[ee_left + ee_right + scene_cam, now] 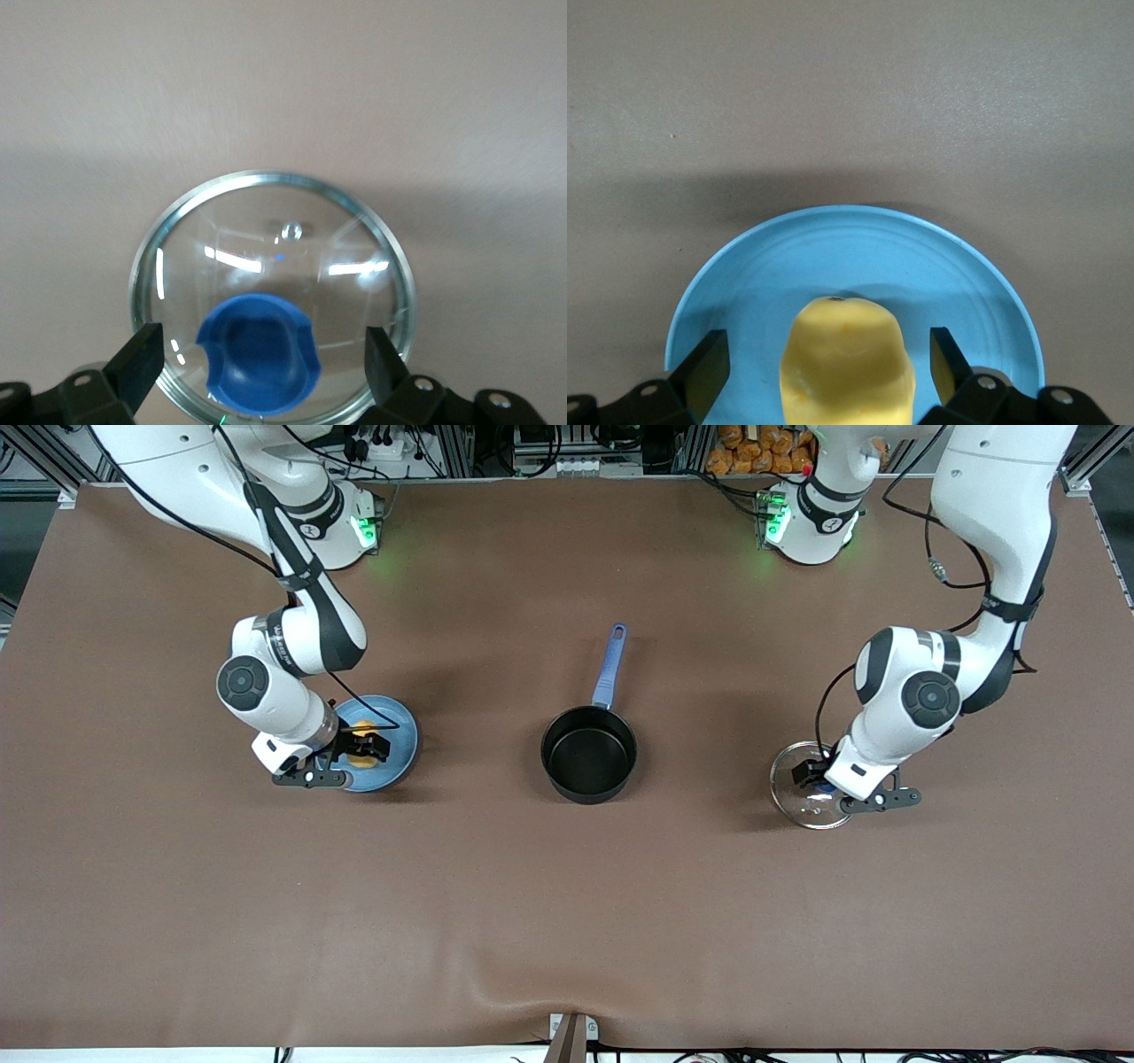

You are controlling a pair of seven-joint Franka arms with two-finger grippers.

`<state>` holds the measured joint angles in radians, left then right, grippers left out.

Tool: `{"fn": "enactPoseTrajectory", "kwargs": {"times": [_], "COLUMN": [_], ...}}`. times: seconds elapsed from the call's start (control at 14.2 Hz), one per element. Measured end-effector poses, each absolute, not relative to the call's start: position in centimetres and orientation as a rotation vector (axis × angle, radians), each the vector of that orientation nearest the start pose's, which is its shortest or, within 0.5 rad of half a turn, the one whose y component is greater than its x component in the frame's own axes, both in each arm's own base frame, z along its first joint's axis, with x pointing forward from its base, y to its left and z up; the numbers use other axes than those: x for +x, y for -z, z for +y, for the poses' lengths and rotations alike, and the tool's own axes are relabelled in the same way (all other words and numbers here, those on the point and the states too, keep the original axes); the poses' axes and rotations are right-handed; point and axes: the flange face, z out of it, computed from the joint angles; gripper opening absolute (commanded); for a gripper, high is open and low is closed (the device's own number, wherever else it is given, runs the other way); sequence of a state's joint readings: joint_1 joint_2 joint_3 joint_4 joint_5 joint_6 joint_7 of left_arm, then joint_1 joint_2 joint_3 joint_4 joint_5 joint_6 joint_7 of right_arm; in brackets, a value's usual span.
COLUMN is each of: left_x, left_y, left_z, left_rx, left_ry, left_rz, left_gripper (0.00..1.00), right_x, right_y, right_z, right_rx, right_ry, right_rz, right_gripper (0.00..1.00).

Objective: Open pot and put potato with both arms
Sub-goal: 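Set the lid on the table while the right gripper grasps the potato, then carry the yellow potato with the right gripper over the saucepan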

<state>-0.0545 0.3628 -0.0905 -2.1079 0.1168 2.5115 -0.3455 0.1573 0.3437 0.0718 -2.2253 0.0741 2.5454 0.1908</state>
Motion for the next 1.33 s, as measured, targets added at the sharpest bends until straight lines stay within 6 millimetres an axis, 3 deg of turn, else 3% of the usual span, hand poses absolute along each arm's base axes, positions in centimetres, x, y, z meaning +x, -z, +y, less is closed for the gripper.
{"fn": "enactPoseTrajectory", "kwargs": {"times": [0.28,0.56,0.77,0.84,0.98,1.12,1.33], "left_x": [57.5,55.6,55.5,55.5,55.4,55.3,54.9], "left_y": [-35.8,-45.5,-52.0,-54.1,-57.4,-59.5,-60.9], "left_z": [-8.3,-7.8,-7.7,-7.5,-6.5,-5.3,-4.5], "left_rx": [-3.084,-3.058,-3.083,-3.088,-3.091,-3.09,-3.088], "left_ry": [0.174,0.206,0.114,0.089,0.069,0.05,0.018], "left_rz": [-0.188,-0.206,-0.17,-0.155,-0.13,-0.107,-0.097], "left_gripper": [1.0,1.0,1.0,1.0,1.0,1.0,1.0], "right_x": [52.5,52.2,52.2,52.2,52.3,53.3,56.4], "right_y": [-20.7,-20.4,-20.4,-20.5,-20.6,-21.8,-26.9], "right_z": [12.1,12.1,12.1,12.1,12.1,12.5,15.8], "right_rx": [-3.09,-3.094,-3.095,-3.095,-3.094,-3.093,-3.092], "right_ry": [-0.089,-0.098,-0.096,-0.096,-0.089,-0.107,-0.158], "right_rz": [0.039,0.032,0.03,0.029,0.029,0.029,0.051], "right_gripper": [0.97,0.54,0.06,0.0,0.0,0.0,0.0]}}
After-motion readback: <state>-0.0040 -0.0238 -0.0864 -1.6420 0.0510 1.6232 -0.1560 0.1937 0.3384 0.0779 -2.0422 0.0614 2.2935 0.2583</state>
